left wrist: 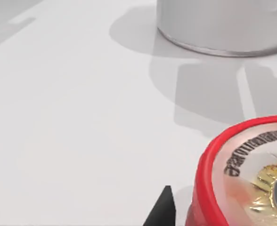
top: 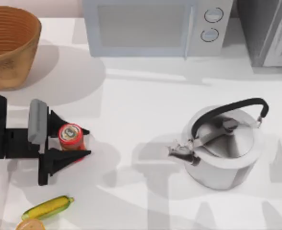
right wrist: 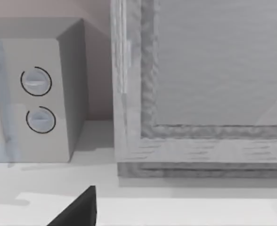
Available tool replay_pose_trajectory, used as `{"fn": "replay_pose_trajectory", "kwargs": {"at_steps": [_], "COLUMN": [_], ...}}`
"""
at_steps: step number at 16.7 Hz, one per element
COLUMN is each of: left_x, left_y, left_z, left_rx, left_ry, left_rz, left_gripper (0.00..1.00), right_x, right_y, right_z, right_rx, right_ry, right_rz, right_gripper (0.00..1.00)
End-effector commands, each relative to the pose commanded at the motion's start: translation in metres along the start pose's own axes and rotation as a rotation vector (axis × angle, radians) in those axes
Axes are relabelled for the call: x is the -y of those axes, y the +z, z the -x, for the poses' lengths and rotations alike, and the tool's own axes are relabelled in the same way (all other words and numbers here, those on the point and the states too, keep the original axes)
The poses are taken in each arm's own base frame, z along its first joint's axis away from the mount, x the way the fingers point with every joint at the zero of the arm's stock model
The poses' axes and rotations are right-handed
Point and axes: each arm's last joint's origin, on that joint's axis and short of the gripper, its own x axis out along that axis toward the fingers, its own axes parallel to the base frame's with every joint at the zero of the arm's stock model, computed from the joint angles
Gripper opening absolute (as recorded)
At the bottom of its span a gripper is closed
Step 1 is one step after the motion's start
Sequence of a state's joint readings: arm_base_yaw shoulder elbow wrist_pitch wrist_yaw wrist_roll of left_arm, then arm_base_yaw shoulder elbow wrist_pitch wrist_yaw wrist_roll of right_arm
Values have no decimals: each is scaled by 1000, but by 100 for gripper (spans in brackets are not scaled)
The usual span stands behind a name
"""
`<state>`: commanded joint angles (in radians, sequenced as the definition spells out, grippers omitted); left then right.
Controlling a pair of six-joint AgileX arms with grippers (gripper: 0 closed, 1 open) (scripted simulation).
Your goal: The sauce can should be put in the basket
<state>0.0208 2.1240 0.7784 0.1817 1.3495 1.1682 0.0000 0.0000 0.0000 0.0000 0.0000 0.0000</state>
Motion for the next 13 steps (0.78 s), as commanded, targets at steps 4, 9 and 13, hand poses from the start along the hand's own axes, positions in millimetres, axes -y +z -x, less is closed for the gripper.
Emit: {"fn": "replay_pose_trajectory", "kwargs": {"at_steps": [4, 9, 13], "left_x": [-12, -65, -120], "left_y": [12, 81, 155], "left_z": [7, 22, 87], "left_rx": [-1, 10, 28], "left_ry": [29, 85, 247], "left_rz": [-24, -24, -79], "left_gripper": [0, 0, 0], "right_x": [0, 0, 0], "right_y": [0, 0, 0], "right_z": [0, 0, 0], "right_rx": [0, 0, 0], "right_ry": [0, 0, 0], "right_rz": [0, 0, 0], "right_gripper": [100, 100, 100]}}
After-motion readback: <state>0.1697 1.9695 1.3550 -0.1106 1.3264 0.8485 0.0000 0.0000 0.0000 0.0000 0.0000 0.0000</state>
